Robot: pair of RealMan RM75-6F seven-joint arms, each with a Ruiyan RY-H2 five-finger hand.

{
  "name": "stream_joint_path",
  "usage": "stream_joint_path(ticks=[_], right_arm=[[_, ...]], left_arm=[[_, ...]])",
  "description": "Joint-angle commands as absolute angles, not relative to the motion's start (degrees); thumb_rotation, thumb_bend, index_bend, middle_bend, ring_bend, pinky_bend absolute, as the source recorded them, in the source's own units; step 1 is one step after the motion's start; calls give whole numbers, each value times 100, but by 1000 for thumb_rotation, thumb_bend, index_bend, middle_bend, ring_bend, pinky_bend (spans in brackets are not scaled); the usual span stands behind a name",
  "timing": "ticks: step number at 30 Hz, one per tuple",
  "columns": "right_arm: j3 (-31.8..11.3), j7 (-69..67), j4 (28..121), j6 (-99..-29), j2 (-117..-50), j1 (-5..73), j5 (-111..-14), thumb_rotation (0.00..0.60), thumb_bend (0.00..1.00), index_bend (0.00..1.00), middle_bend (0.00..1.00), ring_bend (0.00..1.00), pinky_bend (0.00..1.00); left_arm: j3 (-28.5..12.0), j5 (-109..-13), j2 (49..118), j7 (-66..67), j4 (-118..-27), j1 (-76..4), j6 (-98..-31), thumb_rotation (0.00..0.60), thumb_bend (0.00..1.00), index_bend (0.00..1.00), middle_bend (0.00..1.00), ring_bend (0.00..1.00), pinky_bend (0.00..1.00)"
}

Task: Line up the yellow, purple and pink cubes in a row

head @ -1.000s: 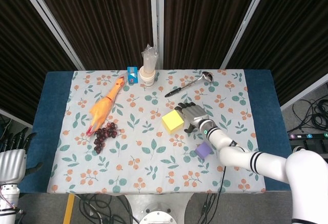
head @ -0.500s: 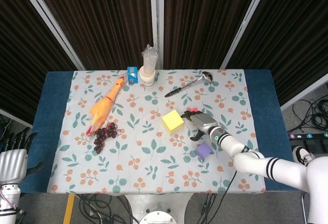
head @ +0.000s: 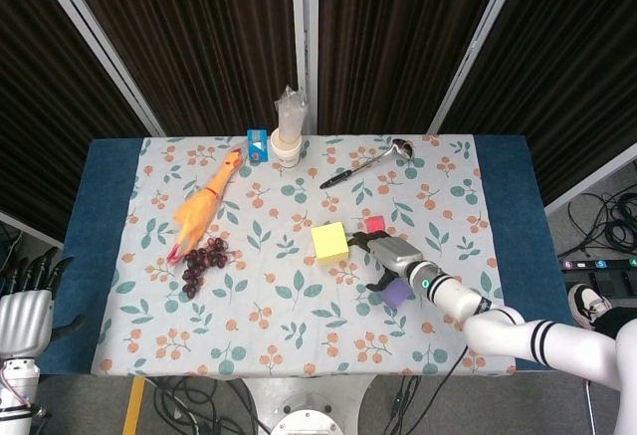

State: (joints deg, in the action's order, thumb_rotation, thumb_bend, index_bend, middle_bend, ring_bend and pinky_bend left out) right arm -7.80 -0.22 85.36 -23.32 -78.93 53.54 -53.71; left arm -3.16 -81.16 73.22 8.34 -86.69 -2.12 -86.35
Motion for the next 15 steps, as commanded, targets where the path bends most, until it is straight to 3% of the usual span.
stream_joint_path(ticks=[1,15], right_arm=[[-707,-24,8645,-2411,-7852,5331,-5432,600,176,119,0,0,0],[-467,68,8997,-2856,-7654,5270,-5564,600,176,122,0,0,0]], left_arm=[[-317,-8124,7325,830,-8664,-218,-8630,600,119,216,154,117,80],[-326,-8135,7314,827,-8678,-228,-8629,600,119,216,154,116,80]])
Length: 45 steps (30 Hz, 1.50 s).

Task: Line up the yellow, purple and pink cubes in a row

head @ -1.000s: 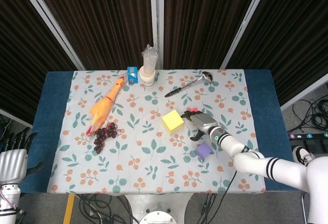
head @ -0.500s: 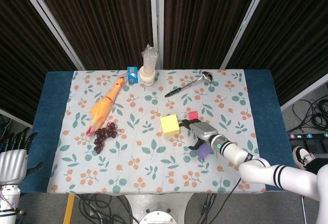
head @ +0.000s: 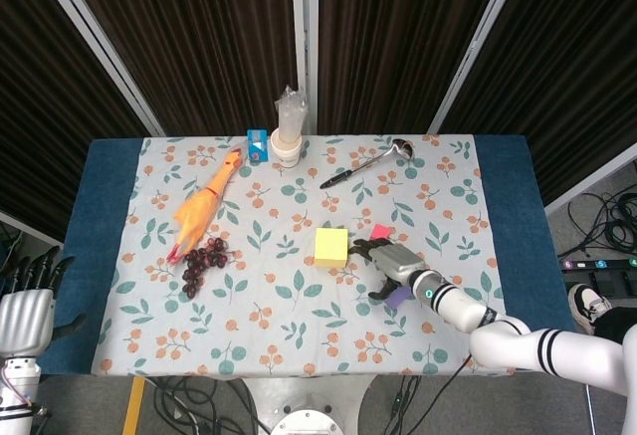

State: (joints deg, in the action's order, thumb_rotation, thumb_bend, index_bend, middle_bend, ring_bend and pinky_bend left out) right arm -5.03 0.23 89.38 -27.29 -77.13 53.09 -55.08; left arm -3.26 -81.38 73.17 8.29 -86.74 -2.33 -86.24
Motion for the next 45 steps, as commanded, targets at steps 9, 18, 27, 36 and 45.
stream_joint_path(ticks=[9,18,27,36,45], right_arm=[[10,626,9695,-3904,-6939,4719,-6294,600,176,135,2,0,0],[543,1264,9655,-4454,-6740,4233,-7164,600,176,188,12,0,0],[466,1516,9188,-4711,-7245,4104,-7540,600,176,194,12,0,0],[385,1541,9056,-4823,-7451,4019,-7722,600,176,193,12,0,0],[265,1630,8909,-4905,-7725,3901,-7564,600,220,436,69,0,0]], left_arm=[[-308,-8144,7288,856,-8720,-191,-8675,600,119,216,154,116,80],[-312,-8231,7231,1046,-8913,-219,-8722,600,119,216,155,117,80],[-296,-8213,7193,1150,-9041,-151,-8816,600,119,216,154,117,80],[-283,-8207,7200,1121,-9020,-123,-8825,600,119,216,154,117,80],[-273,-8202,7227,1057,-8958,-105,-8816,600,119,216,154,117,80]])
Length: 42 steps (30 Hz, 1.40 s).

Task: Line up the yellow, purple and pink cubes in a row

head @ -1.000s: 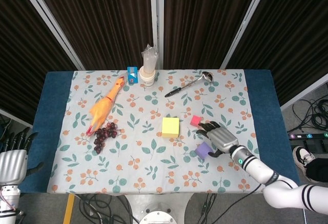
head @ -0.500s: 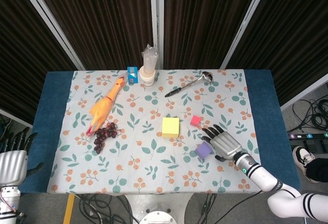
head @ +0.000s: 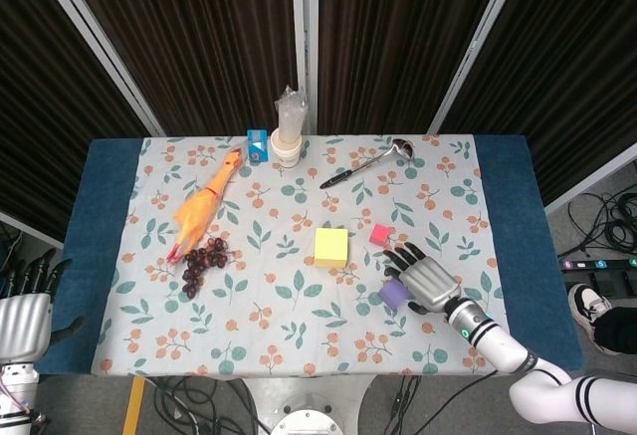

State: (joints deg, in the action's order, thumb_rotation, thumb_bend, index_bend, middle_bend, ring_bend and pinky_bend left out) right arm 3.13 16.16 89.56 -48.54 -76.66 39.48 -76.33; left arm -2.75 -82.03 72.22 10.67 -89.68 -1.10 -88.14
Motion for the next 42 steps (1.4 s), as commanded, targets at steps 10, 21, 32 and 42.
stream_joint_path(ticks=[10,21,32,42], right_arm=[[-368,1618,9066,-5041,-7842,3862,-6486,600,245,528,89,0,0],[-955,2722,9121,-5376,-8521,4324,-4901,600,238,529,72,0,0],[-1227,3423,8812,-5645,-9101,4758,-3713,600,225,534,67,0,0],[-1285,3739,8664,-5780,-9390,4989,-3160,600,216,523,60,0,0]], left_arm=[[-288,-8243,7260,978,-8871,-138,-8788,600,120,216,154,117,80],[-310,-8263,7265,888,-8791,-174,-8760,600,119,216,155,116,80],[-304,-8267,7303,772,-8659,-193,-8712,600,119,216,154,117,80],[-305,-8260,7331,702,-8576,-213,-8668,600,119,216,155,116,80]])
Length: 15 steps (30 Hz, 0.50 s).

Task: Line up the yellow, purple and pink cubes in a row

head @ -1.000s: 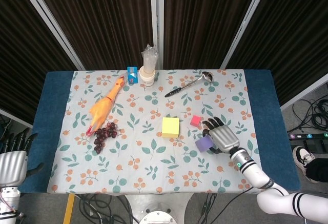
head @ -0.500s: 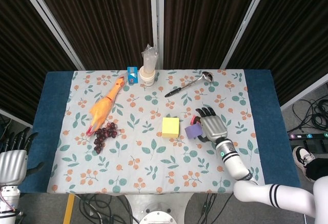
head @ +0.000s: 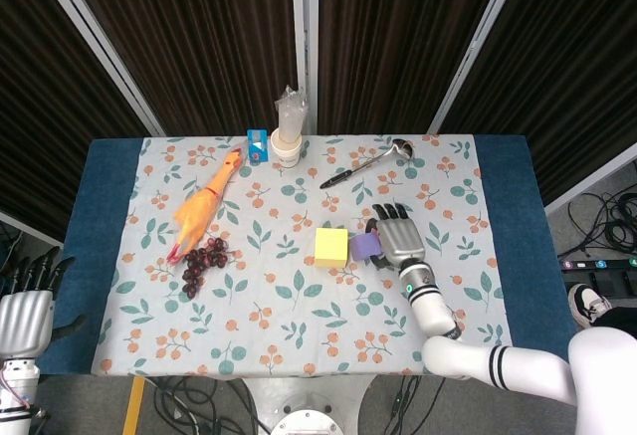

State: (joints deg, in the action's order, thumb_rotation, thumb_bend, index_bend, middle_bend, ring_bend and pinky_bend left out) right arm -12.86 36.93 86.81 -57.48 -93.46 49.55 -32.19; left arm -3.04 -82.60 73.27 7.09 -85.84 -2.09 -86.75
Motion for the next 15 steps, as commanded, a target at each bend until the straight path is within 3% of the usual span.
stream_joint_path(ticks=[1,15], right_arm=[[-1286,3750,8661,-5791,-9407,4999,-3136,600,215,521,60,0,0],[-1351,3879,8616,-5957,-9643,5143,-2904,600,164,478,52,0,0]], left_arm=[[-304,-8260,7332,697,-8568,-217,-8660,600,119,216,154,117,80],[-305,-8271,7359,595,-8469,-236,-8641,600,120,216,154,116,80]])
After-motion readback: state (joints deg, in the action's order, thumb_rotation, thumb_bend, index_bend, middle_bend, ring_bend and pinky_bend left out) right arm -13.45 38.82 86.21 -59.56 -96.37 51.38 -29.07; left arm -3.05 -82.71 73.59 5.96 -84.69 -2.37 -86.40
